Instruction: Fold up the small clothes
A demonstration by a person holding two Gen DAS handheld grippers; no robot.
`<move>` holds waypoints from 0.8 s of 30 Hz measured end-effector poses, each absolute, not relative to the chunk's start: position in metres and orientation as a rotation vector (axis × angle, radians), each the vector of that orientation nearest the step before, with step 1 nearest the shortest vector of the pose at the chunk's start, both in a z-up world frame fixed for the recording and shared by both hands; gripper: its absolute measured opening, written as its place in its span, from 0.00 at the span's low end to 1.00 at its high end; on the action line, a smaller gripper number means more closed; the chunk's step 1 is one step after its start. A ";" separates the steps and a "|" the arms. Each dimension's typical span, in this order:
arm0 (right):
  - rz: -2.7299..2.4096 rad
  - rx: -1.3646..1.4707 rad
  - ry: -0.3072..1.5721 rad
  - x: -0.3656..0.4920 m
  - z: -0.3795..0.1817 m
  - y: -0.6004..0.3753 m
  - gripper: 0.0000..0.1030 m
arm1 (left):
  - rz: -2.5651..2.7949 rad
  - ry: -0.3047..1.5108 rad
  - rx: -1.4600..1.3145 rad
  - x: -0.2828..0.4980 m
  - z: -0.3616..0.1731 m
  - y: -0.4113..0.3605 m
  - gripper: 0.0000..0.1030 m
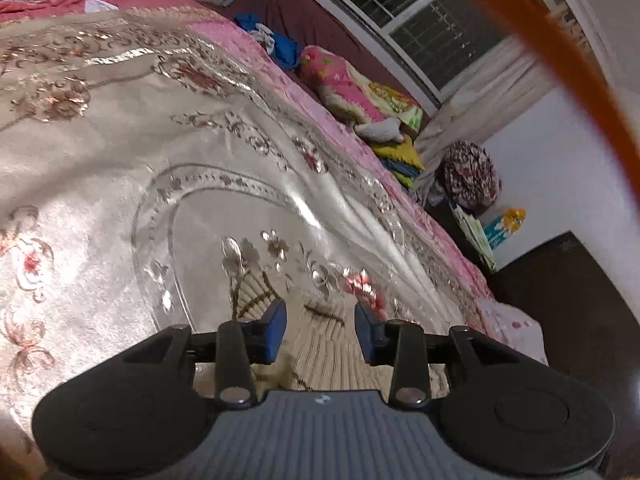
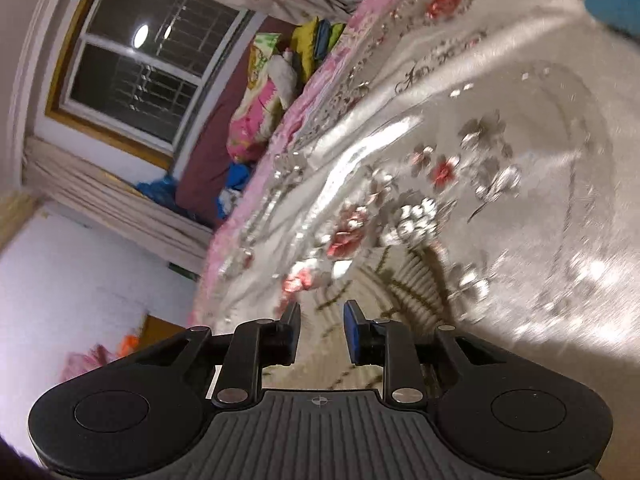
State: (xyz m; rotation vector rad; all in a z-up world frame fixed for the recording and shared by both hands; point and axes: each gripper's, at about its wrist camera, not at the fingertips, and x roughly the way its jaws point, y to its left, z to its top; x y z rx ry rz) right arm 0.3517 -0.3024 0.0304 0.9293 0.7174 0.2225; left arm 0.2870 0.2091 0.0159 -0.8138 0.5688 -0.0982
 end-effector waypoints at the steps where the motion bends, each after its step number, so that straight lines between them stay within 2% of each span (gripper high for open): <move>1: 0.212 0.892 0.726 0.352 0.031 -0.301 0.24 | -0.102 0.568 -0.817 0.286 0.017 0.209 0.40; 14: 0.172 0.519 0.842 0.376 0.019 -0.253 0.24 | -0.142 0.716 -0.547 0.278 -0.002 0.157 0.43; 17: 0.156 0.454 0.852 0.379 0.020 -0.250 0.06 | -0.111 0.730 -0.514 0.282 -0.009 0.155 0.43; 24: 0.082 0.452 0.799 0.380 0.027 -0.273 0.04 | -0.034 0.707 -0.468 0.286 -0.013 0.157 0.40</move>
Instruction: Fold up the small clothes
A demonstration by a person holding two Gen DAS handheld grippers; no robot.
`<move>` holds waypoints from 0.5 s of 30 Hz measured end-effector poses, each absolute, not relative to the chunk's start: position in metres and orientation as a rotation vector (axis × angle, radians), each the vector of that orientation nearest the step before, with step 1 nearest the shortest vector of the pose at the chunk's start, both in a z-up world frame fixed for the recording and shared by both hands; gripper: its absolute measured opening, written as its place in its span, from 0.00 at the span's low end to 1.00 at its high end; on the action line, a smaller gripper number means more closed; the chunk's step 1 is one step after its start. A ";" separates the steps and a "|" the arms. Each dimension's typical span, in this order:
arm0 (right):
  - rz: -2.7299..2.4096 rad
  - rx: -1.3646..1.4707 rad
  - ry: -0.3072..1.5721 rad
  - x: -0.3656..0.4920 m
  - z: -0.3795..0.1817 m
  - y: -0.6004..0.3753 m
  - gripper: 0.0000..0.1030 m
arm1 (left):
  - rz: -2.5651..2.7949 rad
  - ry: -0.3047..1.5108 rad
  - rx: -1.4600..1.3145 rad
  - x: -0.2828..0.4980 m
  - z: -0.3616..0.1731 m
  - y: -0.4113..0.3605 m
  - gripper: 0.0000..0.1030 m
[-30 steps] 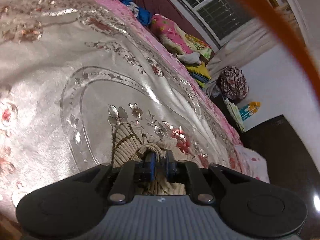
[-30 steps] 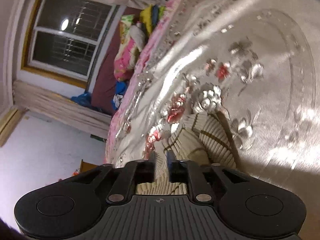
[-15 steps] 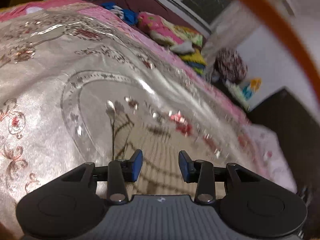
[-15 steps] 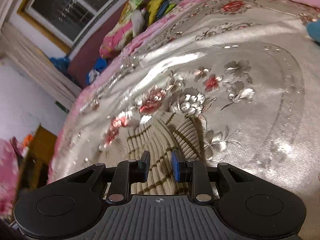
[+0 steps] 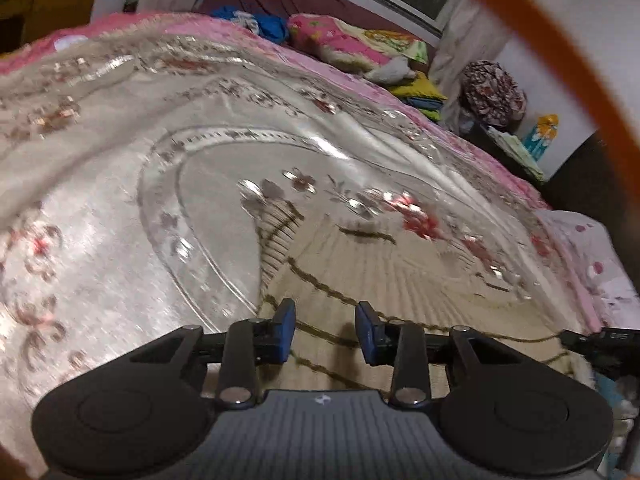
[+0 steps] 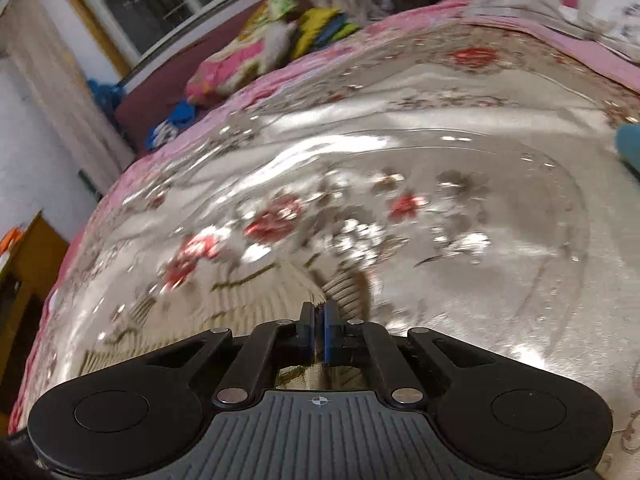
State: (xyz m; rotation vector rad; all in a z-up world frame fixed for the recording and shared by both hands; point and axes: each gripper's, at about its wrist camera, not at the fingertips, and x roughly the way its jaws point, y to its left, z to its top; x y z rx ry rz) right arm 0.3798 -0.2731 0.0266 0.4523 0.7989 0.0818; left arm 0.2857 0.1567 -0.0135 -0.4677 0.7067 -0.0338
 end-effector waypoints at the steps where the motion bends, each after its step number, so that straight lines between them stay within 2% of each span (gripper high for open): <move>1: 0.074 0.448 0.808 0.381 0.024 -0.274 0.03 | -0.026 0.706 -0.464 0.287 -0.014 0.157 0.39; 8: 0.054 0.362 0.850 0.386 0.017 -0.260 0.04 | 0.016 0.719 -0.476 0.290 -0.012 0.163 0.37; 10: 0.062 0.372 0.828 0.380 0.025 -0.259 0.11 | 0.015 0.709 -0.496 0.286 -0.007 0.165 0.37; 15: 0.099 0.323 0.745 0.359 0.054 -0.250 0.11 | 0.005 0.674 -0.475 0.262 0.008 0.163 0.37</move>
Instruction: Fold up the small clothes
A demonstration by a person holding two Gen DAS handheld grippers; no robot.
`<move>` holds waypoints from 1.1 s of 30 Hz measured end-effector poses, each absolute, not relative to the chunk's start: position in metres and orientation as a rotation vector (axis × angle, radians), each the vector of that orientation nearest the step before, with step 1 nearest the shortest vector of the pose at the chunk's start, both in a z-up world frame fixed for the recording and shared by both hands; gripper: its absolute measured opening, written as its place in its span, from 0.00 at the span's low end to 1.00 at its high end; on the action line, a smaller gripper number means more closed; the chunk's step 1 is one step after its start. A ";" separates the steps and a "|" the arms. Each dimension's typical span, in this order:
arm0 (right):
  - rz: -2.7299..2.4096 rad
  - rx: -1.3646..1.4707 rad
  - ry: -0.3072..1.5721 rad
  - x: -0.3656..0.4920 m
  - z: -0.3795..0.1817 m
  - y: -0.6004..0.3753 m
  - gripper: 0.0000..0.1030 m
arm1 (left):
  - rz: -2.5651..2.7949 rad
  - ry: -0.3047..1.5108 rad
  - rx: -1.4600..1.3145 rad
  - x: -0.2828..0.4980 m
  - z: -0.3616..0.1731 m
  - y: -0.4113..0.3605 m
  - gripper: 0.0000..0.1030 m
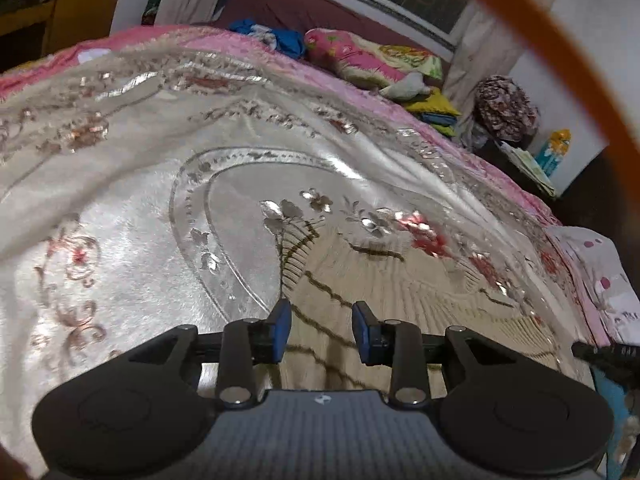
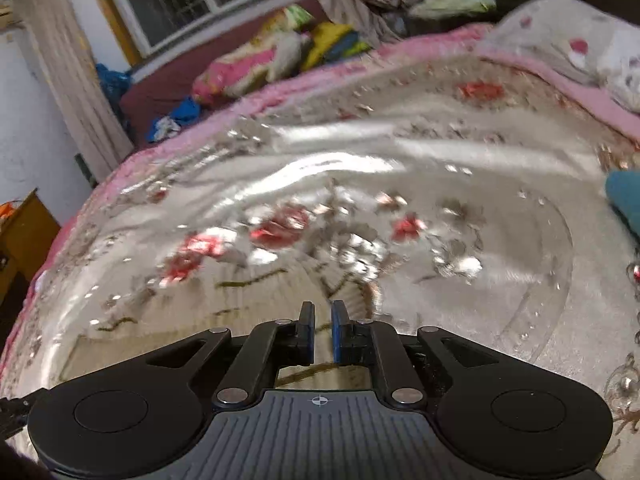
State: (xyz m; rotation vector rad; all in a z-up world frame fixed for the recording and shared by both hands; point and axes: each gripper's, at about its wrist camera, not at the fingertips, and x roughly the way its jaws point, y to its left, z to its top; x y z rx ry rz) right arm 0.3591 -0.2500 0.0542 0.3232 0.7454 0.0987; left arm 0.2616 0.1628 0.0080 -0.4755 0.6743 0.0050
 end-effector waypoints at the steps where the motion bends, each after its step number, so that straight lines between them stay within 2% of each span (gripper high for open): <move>1: 0.125 0.327 0.745 0.355 0.058 -0.246 0.12 | -0.009 0.668 -0.471 0.254 0.010 0.161 0.37; 6: 0.295 0.300 0.793 0.347 0.064 -0.199 0.28 | -0.076 0.657 -0.425 0.226 0.016 0.145 0.38; 11: 0.363 0.294 0.872 0.365 0.042 -0.149 0.33 | -0.111 0.681 -0.315 0.223 0.010 0.126 0.40; 14: 0.365 0.327 0.930 0.378 0.022 -0.134 0.36 | -0.133 0.698 -0.285 0.223 0.001 0.124 0.44; 16: 0.341 0.309 0.921 0.382 0.015 -0.130 0.32 | -0.143 0.713 -0.289 0.224 -0.005 0.125 0.45; 18: 0.318 0.276 0.905 0.382 0.015 -0.125 0.13 | -0.145 0.712 -0.297 0.225 -0.009 0.127 0.45; 20: 0.329 0.259 0.894 0.382 0.016 -0.122 0.05 | -0.149 0.708 -0.312 0.228 -0.010 0.130 0.45; 28: 0.334 0.299 0.727 0.381 0.050 -0.123 0.04 | -0.153 0.661 -0.323 0.231 -0.005 0.131 0.45; 33: 0.304 0.327 0.702 0.387 0.044 -0.123 0.04 | -0.147 0.640 -0.317 0.227 -0.008 0.131 0.45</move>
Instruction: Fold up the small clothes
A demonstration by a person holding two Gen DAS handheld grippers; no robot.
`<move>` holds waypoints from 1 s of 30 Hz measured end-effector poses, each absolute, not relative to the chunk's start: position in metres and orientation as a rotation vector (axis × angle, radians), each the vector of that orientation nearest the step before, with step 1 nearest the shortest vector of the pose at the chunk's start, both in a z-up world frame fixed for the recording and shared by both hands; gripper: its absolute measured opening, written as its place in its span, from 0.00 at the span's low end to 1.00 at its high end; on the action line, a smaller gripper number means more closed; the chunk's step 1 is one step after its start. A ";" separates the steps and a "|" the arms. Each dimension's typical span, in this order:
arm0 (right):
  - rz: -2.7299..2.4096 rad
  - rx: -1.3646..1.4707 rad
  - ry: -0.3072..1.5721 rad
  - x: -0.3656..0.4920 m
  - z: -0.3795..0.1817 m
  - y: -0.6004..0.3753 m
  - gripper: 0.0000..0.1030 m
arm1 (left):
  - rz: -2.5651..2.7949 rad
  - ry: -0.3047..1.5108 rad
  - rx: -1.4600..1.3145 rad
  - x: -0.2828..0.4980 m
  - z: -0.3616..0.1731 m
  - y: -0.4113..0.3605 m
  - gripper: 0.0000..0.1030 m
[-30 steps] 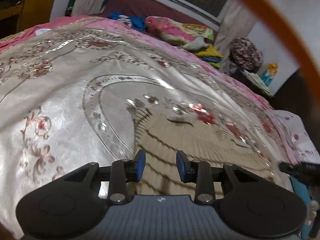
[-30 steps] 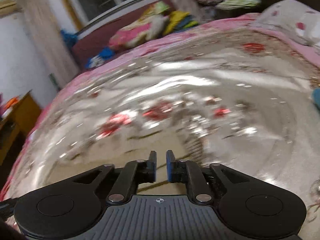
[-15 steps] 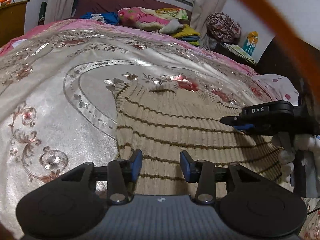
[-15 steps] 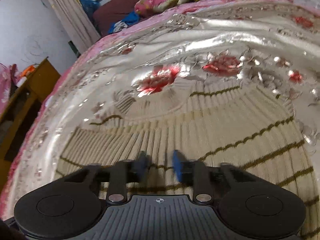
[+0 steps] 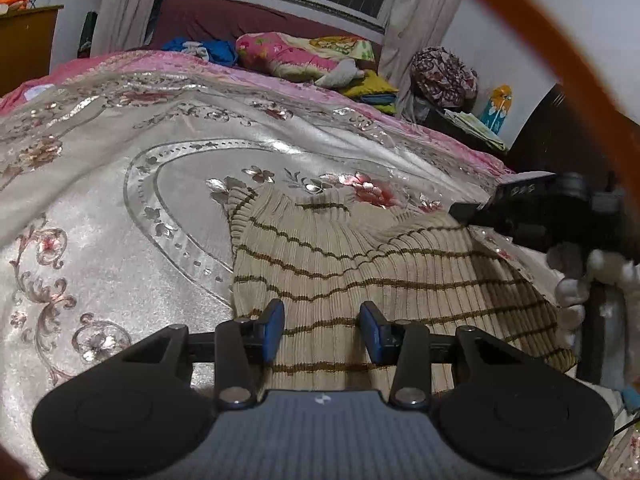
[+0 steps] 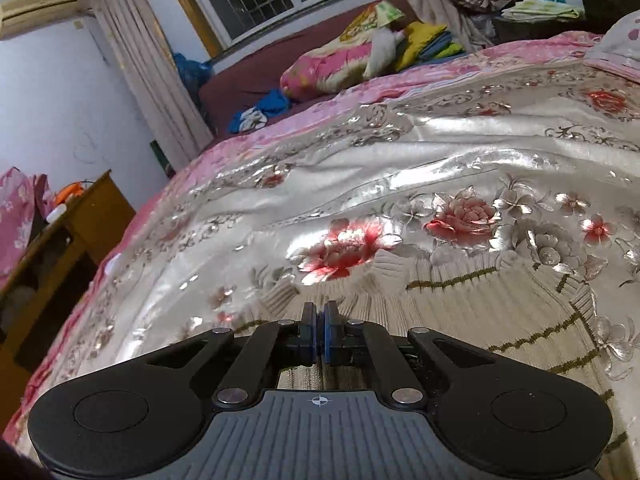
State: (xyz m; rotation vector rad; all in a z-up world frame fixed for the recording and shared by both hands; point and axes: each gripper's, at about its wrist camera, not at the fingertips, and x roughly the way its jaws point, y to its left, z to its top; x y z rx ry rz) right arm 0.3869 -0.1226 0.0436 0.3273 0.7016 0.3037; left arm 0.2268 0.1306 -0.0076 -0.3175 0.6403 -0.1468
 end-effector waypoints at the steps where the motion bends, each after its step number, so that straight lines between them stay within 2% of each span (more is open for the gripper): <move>1: 0.289 0.306 0.722 0.389 0.036 -0.120 0.04 | -0.148 0.647 -0.305 0.227 -0.009 0.129 0.45; 6: 0.246 0.228 0.857 0.399 -0.003 -0.112 0.06 | -0.150 0.675 -0.274 0.227 -0.012 0.127 0.45; 8: 0.257 0.214 0.842 0.397 0.004 -0.111 0.10 | -0.147 0.681 -0.271 0.229 -0.013 0.127 0.45; 13: 0.300 0.227 0.779 0.390 0.035 -0.105 0.11 | -0.138 0.676 -0.291 0.230 -0.014 0.128 0.45; 15: 0.358 0.236 0.795 0.388 0.042 -0.095 0.19 | -0.138 0.676 -0.295 0.230 -0.015 0.128 0.45; 18: 0.419 0.230 0.841 0.386 0.038 -0.074 0.24 | -0.140 0.675 -0.301 0.230 -0.015 0.129 0.45; 21: 0.423 0.154 0.877 0.387 0.022 -0.051 0.24 | -0.143 0.678 -0.303 0.229 -0.014 0.131 0.45; 22: 0.417 0.123 0.892 0.388 0.016 -0.044 0.22 | -0.144 0.678 -0.301 0.229 -0.014 0.131 0.45; 24: 0.395 0.094 0.888 0.390 0.010 -0.038 0.11 | -0.143 0.673 -0.298 0.227 -0.012 0.132 0.45; 26: 0.391 0.126 0.880 0.393 0.014 -0.039 0.04 | -0.132 0.664 -0.302 0.224 -0.010 0.133 0.45; 30: 0.405 0.182 0.808 0.391 0.026 -0.040 0.03 | -0.110 0.618 -0.275 0.216 -0.004 0.128 0.45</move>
